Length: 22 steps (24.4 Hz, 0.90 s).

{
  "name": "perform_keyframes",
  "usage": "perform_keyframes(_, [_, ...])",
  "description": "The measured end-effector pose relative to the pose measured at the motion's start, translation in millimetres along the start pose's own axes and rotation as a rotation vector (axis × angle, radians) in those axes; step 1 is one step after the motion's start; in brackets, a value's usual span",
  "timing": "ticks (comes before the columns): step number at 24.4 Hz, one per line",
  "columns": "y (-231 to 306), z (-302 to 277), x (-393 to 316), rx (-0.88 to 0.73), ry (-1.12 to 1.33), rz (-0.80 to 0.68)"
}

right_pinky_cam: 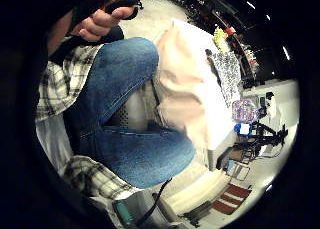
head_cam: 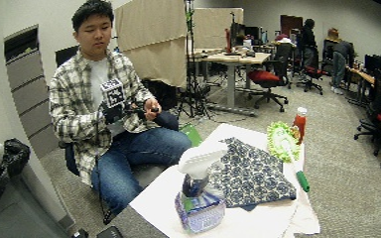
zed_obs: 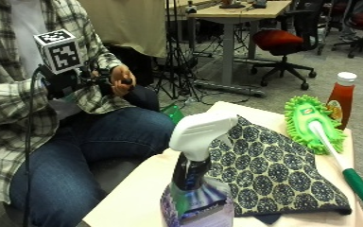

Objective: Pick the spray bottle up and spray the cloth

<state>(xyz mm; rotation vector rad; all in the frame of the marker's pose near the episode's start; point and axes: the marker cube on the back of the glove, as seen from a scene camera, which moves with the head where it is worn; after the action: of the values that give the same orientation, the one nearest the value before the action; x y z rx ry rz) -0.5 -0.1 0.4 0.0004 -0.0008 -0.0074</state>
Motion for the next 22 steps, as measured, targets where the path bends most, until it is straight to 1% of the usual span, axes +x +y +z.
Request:
perform_keyframes(15, [-1, 3, 2, 0.006, -0.023, 0.014])
perform_keyframes(19, [-2, 5, 11, 0.021, -0.027, 0.071])
perform_keyframes(22, [-5, 4, 24, 0.068, -0.025, 0.177])
